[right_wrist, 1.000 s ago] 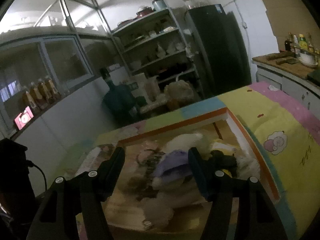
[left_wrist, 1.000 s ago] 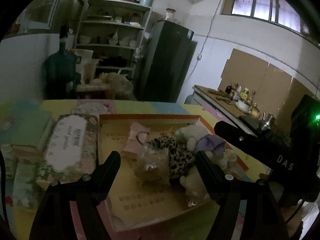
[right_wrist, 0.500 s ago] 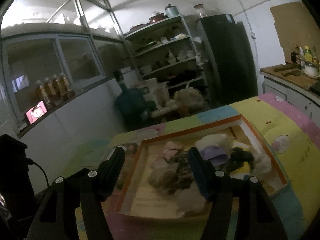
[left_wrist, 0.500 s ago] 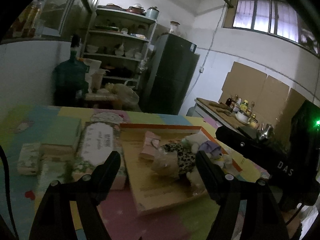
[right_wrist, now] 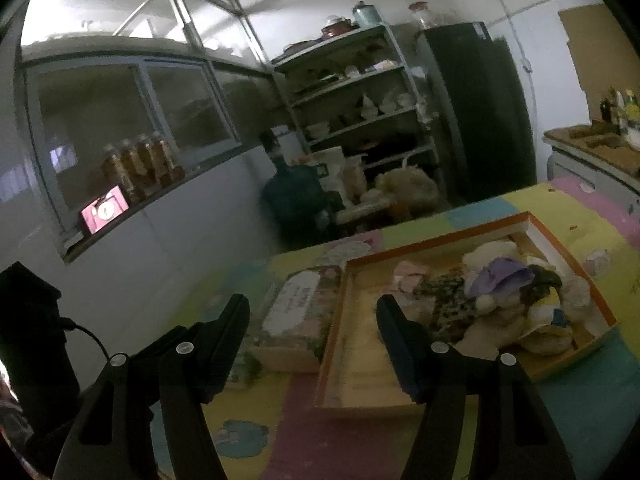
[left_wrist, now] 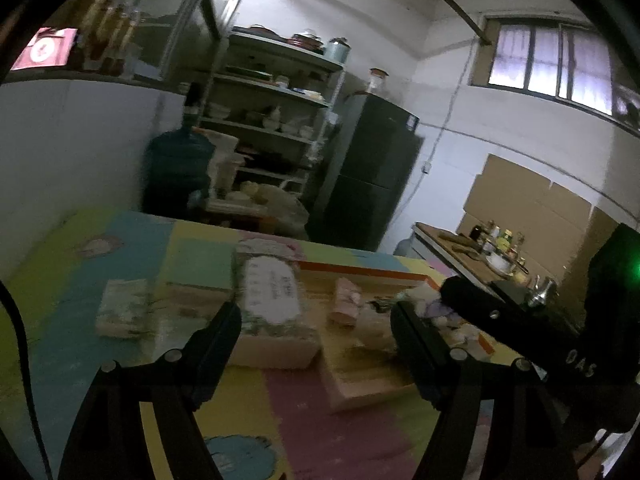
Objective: Organize soft objects
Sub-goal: 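Move both open tools back from the tray to the remaining tissue packs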
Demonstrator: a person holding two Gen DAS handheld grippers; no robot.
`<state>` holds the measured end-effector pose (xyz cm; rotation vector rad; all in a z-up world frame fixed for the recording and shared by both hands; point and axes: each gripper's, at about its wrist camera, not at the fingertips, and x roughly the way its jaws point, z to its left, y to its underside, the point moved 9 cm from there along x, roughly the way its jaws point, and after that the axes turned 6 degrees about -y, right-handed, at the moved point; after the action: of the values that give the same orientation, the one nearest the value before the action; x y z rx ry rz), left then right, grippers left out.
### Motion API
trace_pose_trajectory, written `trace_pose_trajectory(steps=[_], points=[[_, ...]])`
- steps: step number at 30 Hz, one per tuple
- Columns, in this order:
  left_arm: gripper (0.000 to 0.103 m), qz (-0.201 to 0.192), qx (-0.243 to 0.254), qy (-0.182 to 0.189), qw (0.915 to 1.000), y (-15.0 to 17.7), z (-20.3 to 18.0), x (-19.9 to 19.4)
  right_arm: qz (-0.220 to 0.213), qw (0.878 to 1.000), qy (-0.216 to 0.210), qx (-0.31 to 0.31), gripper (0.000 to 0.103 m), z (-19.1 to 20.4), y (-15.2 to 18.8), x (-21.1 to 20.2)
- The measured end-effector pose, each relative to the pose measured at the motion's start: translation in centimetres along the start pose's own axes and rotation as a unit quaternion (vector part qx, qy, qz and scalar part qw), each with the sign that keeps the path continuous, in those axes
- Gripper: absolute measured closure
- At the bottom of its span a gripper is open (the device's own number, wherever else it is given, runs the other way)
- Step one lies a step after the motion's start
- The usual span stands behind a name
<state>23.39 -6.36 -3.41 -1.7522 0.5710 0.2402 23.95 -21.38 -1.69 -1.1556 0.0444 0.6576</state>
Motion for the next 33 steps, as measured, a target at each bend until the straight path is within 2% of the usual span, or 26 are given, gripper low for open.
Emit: trace_pose_trajectory(steps=[7,10,12,18,25,33], points=[[0.026,-0.020,-0.003,-0.038,0.9991,-0.6,3.7,-2.3,0.000,1.000,-0.016,-0.007,0.035,2.8,0.6,0.7],[0.026,-0.025,0.003,-0.060,0.9978,-1.0,5.5,-3.3,0.005,0.999,-0.037,0.001,0.035,4.1,1.3,1.3],[0.026,-0.033,-0.002,-0.076,0.9966,-1.4,7.1,-4.0,0.017,0.998,-0.060,0.001,0.035,5.5,2.2,2.0],[0.026,-0.040,-0.022,-0.116,0.9923,-1.8,11.9,-5.4,0.048,0.996,-0.077,-0.002,0.035,7.7,4.1,3.9],[0.026,-0.036,-0.039,-0.138,0.9891,-1.4,15.9,-5.8,0.080,0.993,-0.088,-0.007,0.035,9.9,6.0,6.4],[0.026,-0.032,-0.037,-0.140,0.9889,-1.2,17.7,-5.4,0.121,0.988,-0.091,-0.017,0.035,11.6,8.5,9.1]])
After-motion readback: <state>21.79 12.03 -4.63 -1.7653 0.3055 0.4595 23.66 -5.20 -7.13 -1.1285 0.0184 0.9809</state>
